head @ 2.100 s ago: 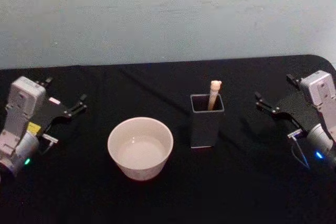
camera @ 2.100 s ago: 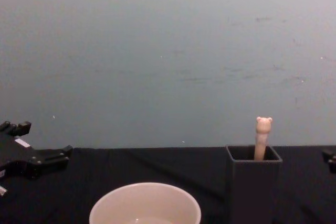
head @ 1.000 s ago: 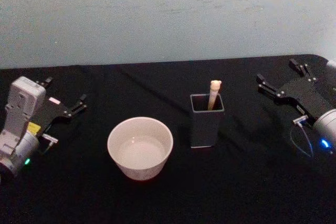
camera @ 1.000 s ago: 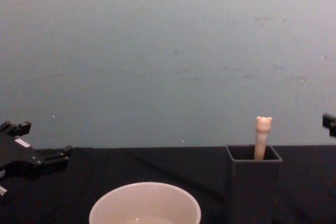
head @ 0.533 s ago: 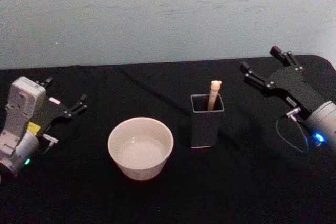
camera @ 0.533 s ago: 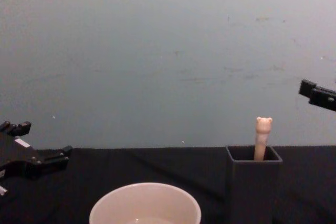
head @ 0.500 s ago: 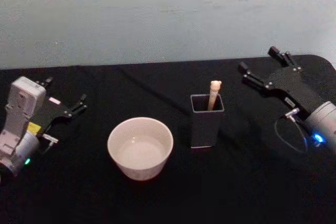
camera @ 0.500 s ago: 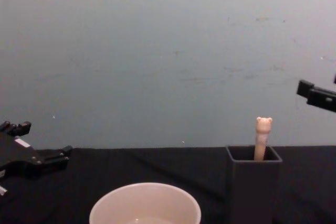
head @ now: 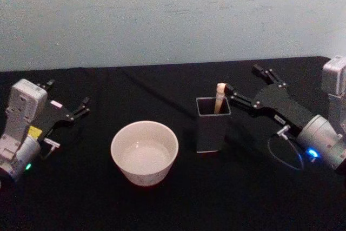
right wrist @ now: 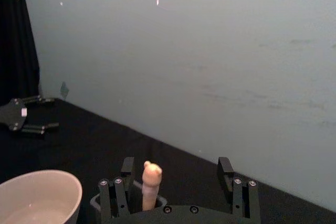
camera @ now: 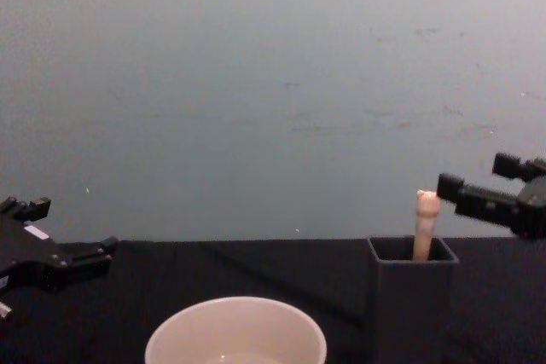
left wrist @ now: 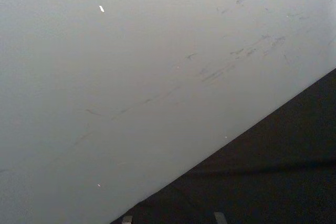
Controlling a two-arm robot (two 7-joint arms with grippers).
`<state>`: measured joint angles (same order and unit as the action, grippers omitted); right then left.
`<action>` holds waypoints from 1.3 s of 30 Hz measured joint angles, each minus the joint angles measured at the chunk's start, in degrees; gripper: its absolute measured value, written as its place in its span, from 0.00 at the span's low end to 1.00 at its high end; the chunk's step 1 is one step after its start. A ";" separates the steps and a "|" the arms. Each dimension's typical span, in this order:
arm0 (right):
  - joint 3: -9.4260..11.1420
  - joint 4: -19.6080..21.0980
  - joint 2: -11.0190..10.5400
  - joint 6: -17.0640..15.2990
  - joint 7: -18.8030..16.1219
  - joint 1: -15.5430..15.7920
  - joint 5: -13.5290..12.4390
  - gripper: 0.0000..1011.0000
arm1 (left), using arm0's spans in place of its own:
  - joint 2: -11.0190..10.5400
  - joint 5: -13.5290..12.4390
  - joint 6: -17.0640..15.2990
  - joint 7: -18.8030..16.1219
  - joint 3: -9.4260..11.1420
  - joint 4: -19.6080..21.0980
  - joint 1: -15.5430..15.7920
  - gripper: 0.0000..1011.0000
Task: Pick up the stirring spoon with one hand, stir inside the cup, then place it back in its original position.
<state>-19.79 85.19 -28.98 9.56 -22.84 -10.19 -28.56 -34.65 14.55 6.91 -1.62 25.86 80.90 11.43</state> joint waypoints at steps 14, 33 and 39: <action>-1.22 -3.65 2.72 -2.05 -1.64 -1.89 3.17 0.99 | 0.00 0.00 0.00 0.00 0.00 0.00 0.00 0.99; 0.05 -5.53 5.91 -3.95 -3.02 -2.87 4.39 0.99 | 0.00 0.00 0.00 0.00 0.00 0.00 0.01 0.99; 0.34 -5.66 6.24 -4.19 -3.41 -2.92 4.63 0.99 | 0.00 0.00 0.00 0.00 0.00 0.00 0.00 0.99</action>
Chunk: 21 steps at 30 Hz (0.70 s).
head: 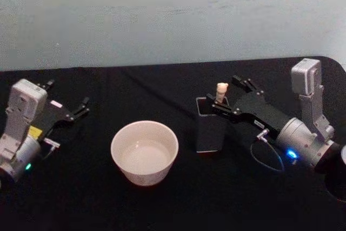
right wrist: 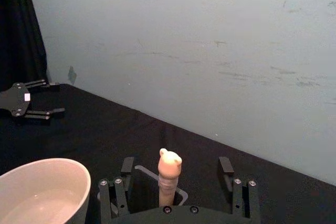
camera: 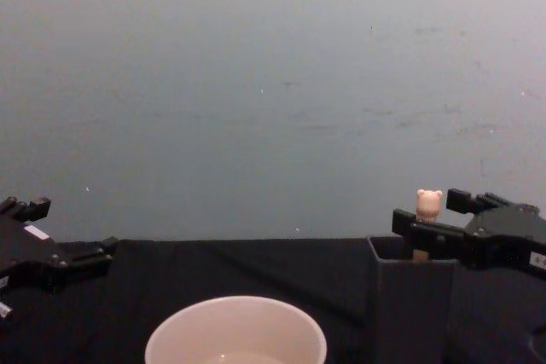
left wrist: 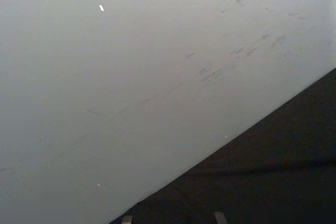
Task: Pick up the stirring spoon with one hand, stir inside the cup, then place it back in its original position.
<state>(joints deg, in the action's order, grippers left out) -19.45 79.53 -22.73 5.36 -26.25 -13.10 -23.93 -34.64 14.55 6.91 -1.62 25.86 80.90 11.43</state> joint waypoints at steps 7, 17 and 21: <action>0.17 -0.03 0.12 -0.15 -0.27 0.01 0.02 0.99 | 0.00 0.00 0.00 0.00 0.00 0.00 0.00 0.99; 0.16 -0.02 0.10 -0.15 -0.20 0.05 0.01 0.99 | 0.00 0.00 0.00 0.00 0.00 0.00 0.00 0.99; 0.14 -0.02 0.08 -0.15 -0.19 0.05 0.00 0.99 | 0.00 0.00 0.00 0.00 0.00 0.00 0.00 0.99</action>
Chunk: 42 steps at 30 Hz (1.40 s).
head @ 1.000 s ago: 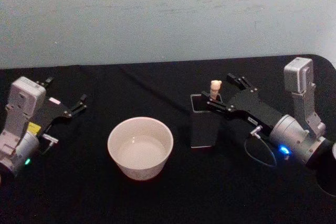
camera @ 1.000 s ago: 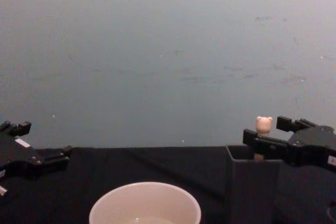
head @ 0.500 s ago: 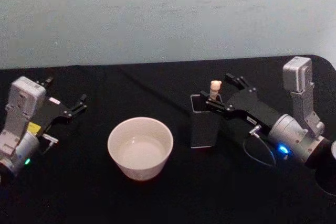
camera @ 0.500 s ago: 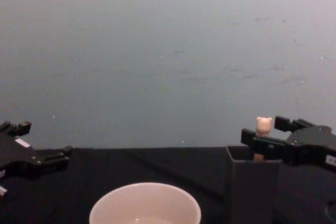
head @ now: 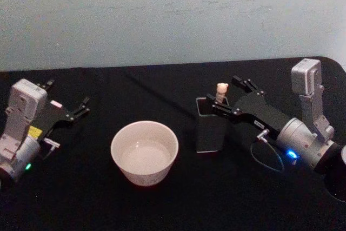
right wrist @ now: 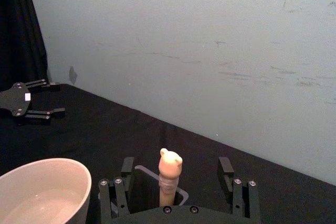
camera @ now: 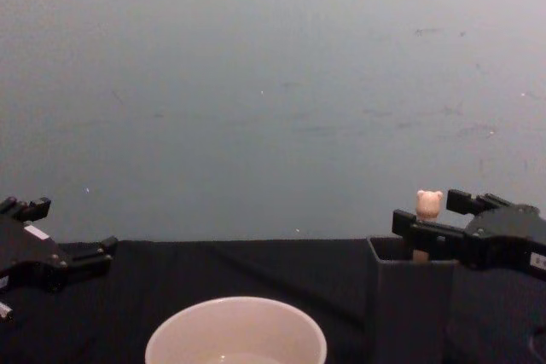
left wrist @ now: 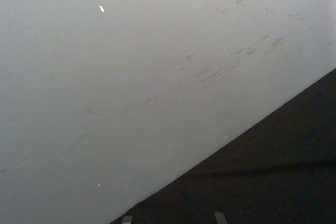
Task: Pick up the stirring spoon with one hand, stir inside the cup, then place it back in its original position.
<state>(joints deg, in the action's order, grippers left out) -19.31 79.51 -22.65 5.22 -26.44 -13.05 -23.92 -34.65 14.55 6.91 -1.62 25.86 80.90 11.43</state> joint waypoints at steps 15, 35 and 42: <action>-0.01 0.03 -0.02 0.06 0.09 0.00 -0.03 0.70 | 0.00 0.00 0.00 0.00 0.00 0.00 0.00 0.99; -0.01 0.04 -0.02 0.08 0.08 0.00 -0.03 0.21 | 0.00 0.00 0.00 0.00 0.00 0.00 0.00 0.99; -0.01 0.04 -0.02 0.08 0.08 0.00 -0.02 0.21 | 0.00 0.00 0.00 0.00 0.00 0.00 0.00 0.99</action>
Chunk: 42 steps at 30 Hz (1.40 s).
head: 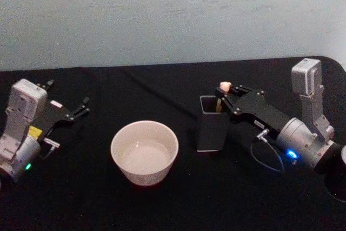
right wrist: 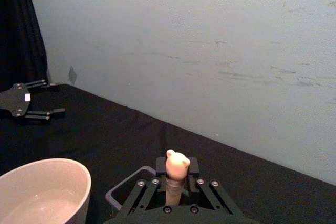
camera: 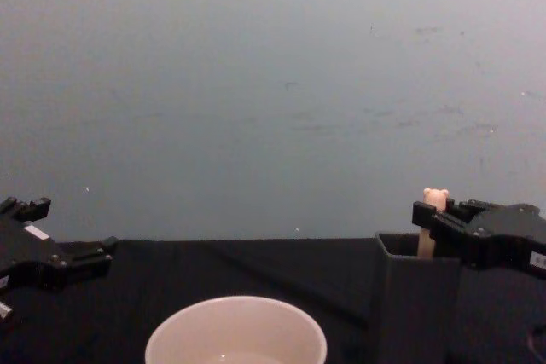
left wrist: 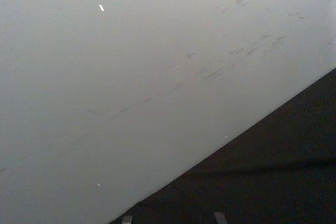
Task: Pick up the stirring spoon with one hand, stir inside the cup, then place it back in its original position.
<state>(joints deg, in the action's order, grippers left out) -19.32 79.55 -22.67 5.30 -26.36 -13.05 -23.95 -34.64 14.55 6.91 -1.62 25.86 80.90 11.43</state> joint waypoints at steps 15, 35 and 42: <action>0.12 0.74 -0.23 0.46 -1.41 0.30 -0.48 0.21 | 0.00 0.00 0.00 0.00 0.00 0.00 0.00 0.99; 2.51 7.63 -1.87 0.37 -2.79 1.34 -5.65 0.21 | 0.00 0.00 0.00 0.00 0.00 0.00 0.00 0.99; 3.14 9.62 -2.47 0.41 -3.04 1.60 -7.68 0.21 | 0.00 0.00 0.00 0.00 0.00 0.00 0.00 0.99</action>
<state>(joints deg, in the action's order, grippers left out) -16.18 89.17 -25.14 5.71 -29.40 -11.45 -31.63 -34.65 14.55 6.90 -1.62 25.86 80.90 11.43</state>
